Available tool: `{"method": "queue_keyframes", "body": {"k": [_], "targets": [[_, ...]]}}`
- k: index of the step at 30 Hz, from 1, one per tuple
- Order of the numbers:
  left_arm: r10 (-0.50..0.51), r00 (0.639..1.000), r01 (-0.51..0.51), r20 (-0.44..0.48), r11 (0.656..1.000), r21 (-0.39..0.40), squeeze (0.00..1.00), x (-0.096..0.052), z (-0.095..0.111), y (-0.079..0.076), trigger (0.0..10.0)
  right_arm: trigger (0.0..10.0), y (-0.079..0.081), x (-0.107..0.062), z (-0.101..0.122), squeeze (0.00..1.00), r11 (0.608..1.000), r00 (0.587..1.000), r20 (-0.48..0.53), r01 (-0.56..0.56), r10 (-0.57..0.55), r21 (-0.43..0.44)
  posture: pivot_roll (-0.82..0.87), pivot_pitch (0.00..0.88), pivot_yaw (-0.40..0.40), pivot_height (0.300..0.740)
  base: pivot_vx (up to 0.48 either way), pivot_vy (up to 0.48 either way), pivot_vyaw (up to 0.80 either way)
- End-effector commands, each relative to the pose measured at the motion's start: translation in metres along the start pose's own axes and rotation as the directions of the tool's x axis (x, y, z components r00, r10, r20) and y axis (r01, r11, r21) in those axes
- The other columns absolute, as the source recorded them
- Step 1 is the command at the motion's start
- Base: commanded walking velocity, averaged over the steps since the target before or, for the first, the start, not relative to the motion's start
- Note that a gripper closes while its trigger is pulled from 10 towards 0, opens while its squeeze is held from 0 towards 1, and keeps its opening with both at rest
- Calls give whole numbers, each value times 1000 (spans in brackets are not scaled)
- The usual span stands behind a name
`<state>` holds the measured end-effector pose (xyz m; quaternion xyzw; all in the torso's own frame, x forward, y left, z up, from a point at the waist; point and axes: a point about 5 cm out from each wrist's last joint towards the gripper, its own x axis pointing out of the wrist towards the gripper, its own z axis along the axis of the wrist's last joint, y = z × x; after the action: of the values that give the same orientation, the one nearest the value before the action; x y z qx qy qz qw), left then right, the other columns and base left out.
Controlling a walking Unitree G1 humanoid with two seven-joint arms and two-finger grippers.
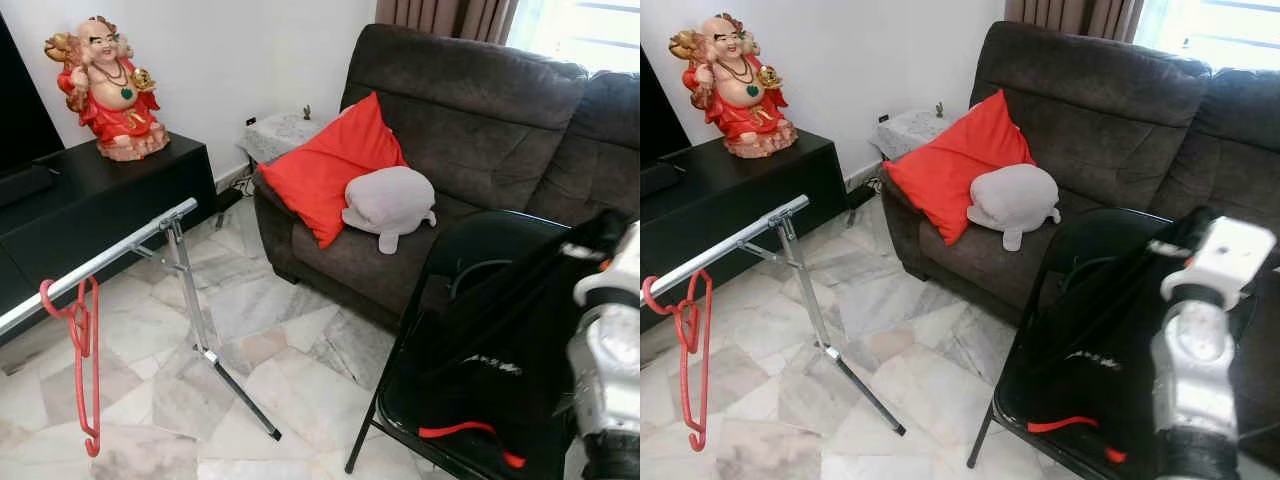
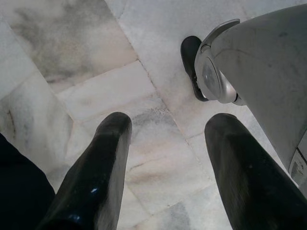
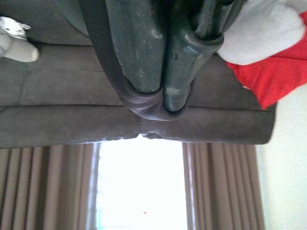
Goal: Hang hanger
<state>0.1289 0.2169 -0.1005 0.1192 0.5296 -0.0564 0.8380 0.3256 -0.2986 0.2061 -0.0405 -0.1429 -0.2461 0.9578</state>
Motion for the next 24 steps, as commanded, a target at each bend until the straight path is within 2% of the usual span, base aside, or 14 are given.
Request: {"method": "queue_keyframes", "body": {"k": [1, 9, 11, 12, 15, 20, 21, 24], "targets": [[2, 1000, -2, -8, 1000, -10, 0, 0, -2, 1, 10000, 0, -11, 9, 2, 0, 998, 999, -18, 48, -49, -28, 61, 0, 19, 740, 0, 0, 0], [2, 1000, -2, -9, 1000, -7, 0, -1, -2, 2, 10000, 0, -36, 18, -19, 0, 983, 979, -130, 146, -160, -115, 67, 0, 24, 740, 0, 0, 0], [2, 1000, -2, -9, 1000, -7, 0, -1, -2, 2, 10000, 0, -37, 18, -20, 0, 981, 977, -138, 150, -166, -120, 66, 0, 26, 740, 0, 0, 0], [2, 1000, -2, -10, 1000, -4, 0, -1, -2, 2, 10000, 0, -38, 19, -28, 0, 981, 969, -188, 134, -159, -143, 64, 0, 27, 740, 0, 0, 0], [2, 1000, -2, -11, 1000, -2, 0, -1, -3, 2, 10000, 0, -33, 19, -38, 0, 985, 962, -238, 101, -132, -140, 69, 0, 28, 740, 0, 0, 0], [8, 1000, -8, -13, 1000, -3, 0, -1, -3, 3, 10000, 0, -20, 17, -43, 0, 992, 964, -250, 61, -87, -108, 73, 0, 28, 740, 0, 0, 0], [9, 1000, -9, -13, 1000, -6, 0, -1, -3, 3, 10000, 0, -14, 14, -46, 0, 995, 966, -249, 40, -62, -93, 75, 0, 30, 740, 0, 0, 0], [10, 1000, -10, -13, 1000, -8, 0, -1, -3, 3, 10000, 0, -11, 13, -47, 0, 996, 968, -245, 30, -50, -87, 75, 0, 30, 740, 0, 0, 0]]}}
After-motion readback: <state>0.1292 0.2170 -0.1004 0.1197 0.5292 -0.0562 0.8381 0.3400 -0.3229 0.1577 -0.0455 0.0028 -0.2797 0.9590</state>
